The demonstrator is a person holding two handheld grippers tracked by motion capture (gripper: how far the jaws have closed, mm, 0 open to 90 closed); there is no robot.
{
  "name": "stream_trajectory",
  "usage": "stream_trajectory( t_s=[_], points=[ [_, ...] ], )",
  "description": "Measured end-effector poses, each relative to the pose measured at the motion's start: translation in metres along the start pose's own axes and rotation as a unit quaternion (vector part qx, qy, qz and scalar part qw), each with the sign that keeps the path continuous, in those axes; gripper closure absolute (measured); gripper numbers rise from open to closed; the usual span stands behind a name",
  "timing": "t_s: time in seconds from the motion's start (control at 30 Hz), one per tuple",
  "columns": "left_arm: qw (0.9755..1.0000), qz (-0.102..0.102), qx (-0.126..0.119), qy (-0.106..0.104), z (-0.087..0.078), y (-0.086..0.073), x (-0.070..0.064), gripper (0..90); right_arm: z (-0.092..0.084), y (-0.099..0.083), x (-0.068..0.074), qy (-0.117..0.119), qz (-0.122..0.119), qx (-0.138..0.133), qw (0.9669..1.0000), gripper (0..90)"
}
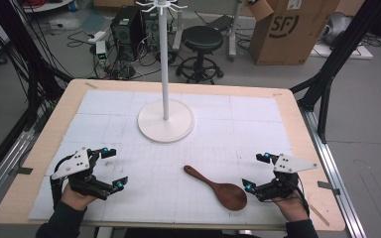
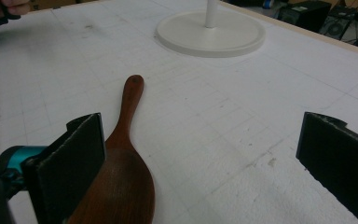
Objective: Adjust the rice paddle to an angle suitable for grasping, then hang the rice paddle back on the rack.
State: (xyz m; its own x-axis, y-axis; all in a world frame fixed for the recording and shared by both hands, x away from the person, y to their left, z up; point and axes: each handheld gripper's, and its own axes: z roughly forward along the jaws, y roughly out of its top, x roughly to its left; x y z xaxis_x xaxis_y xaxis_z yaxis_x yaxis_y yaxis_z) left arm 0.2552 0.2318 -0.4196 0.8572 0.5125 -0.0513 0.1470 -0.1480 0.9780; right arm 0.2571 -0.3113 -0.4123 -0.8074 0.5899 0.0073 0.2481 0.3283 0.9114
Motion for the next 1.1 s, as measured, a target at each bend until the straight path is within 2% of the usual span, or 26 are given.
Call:
stream_trajectory(
  t_s=[0.23,0.3,0.47,0.57,0.7,0.87,1.03,1.1],
  points=[
    [1.0000,-0.003,0.000,-0.003,0.004,0.000,0.001,1.7,-0.003,0.000,0.001,0.002,-0.001,0.001,1.0000,0.5],
    [0.9999,0.004,0.012,-0.001,0.005,0.000,-0.001,1.7,-0.004,0.002,0.000,0.004,-0.002,0.002,1.0000,0.6],
    [0.9999,0.003,0.012,-0.001,0.006,-0.001,-0.003,1.7,-0.003,0.006,0.001,-0.003,-0.008,0.004,1.0000,0.6],
    [0.9996,0.010,0.026,-0.003,0.008,-0.002,-0.004,1.7,-0.004,0.007,0.001,-0.009,-0.015,0.006,0.9998,0.6],
    [0.9998,0.009,0.018,-0.004,0.007,-0.002,-0.003,1.7,-0.004,0.006,0.001,-0.014,-0.013,0.007,0.9998,0.6],
    [0.9997,0.011,0.015,-0.017,0.008,-0.002,-0.003,1.7,-0.002,0.006,0.000,-0.016,-0.013,0.015,0.9997,0.6],
    [0.9998,0.010,0.012,-0.015,0.008,-0.003,-0.003,1.7,-0.002,0.008,0.001,-0.009,-0.010,0.013,0.9998,0.6],
    [0.9998,0.009,0.011,-0.014,0.009,-0.003,-0.002,1.7,-0.002,0.011,0.004,0.000,-0.014,0.011,0.9998,0.6]
  ],
)
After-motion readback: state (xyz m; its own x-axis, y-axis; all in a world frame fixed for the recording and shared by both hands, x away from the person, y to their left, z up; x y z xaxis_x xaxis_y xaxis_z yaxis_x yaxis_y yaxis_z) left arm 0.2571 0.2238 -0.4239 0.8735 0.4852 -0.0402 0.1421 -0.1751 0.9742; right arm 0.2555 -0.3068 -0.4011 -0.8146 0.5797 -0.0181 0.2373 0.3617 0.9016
